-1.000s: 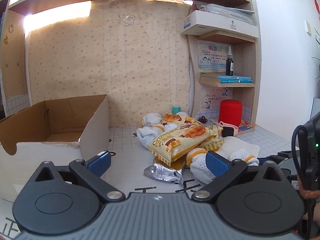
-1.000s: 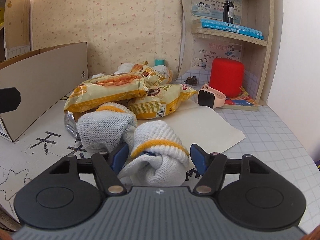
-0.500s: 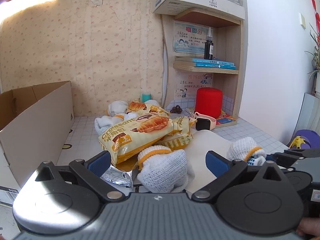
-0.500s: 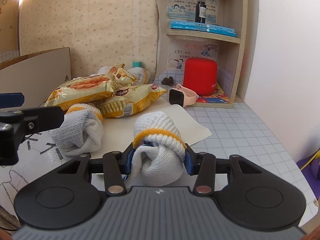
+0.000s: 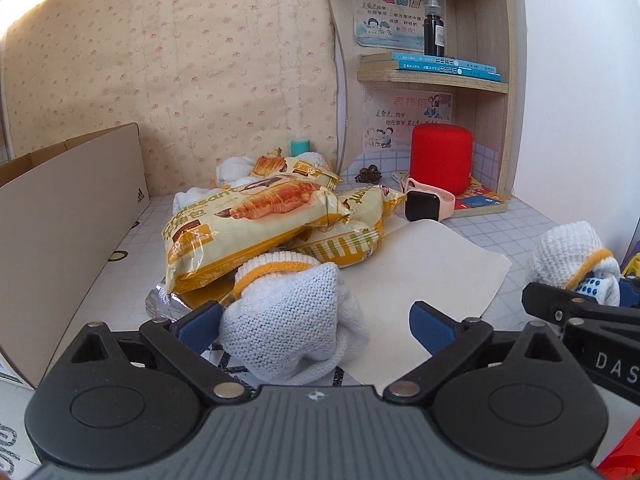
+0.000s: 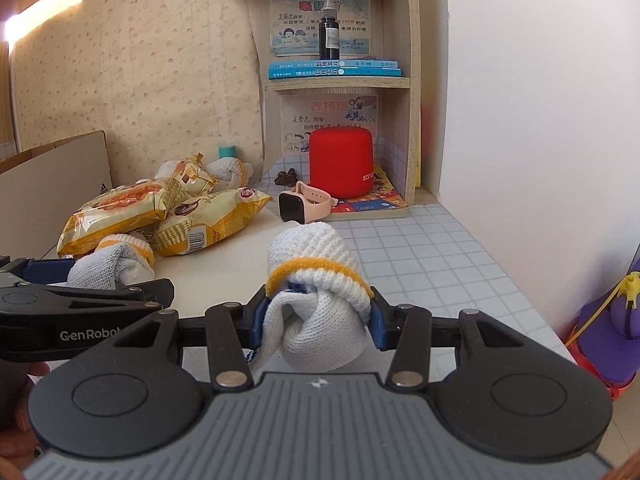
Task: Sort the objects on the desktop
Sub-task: 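Grasp a white glove with the left tool while the right tool holds its glove, then carry both gloves over the cardboard box with both tools, then open both tools to drop the gloves into the box, then move the left tool to a croissant bag and close on it, then grasp another croissant bag with the right tool while the left tool holds its bag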
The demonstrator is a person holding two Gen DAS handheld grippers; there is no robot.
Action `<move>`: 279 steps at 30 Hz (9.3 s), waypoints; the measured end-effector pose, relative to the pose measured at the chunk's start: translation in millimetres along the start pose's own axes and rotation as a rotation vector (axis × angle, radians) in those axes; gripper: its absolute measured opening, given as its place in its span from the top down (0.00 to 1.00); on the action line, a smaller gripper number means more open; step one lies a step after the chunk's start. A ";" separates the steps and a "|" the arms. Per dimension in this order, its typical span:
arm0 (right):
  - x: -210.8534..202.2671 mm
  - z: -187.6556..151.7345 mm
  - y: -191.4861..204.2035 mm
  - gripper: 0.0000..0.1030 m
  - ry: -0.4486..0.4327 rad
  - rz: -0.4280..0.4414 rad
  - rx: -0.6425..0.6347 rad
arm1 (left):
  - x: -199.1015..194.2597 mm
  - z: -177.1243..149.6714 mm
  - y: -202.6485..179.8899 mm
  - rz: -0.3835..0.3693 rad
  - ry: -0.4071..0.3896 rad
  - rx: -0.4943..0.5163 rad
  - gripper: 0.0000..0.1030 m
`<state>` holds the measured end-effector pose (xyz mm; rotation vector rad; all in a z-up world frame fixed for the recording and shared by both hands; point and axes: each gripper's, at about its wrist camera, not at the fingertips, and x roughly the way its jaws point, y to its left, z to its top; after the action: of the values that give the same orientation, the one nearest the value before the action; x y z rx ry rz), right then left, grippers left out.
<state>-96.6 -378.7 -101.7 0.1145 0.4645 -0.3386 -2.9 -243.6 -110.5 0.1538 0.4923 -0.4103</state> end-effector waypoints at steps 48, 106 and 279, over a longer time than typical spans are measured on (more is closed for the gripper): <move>-59.9 67.0 85.8 0.54 -0.175 0.219 -0.118 | -103.2 50.4 99.7 0.136 -0.173 -0.139 0.62; 37.2 126.0 333.6 0.53 -0.092 0.562 -0.337 | -92.5 47.8 287.9 0.404 -0.102 -0.273 0.61; 168.4 73.1 95.5 0.11 0.203 0.032 -0.014 | -8.9 34.4 81.5 0.084 -0.152 -0.011 0.50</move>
<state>108.4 -352.1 -110.7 0.1438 0.6654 -0.2933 38.7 -174.9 -72.4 0.1308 0.3377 -0.3339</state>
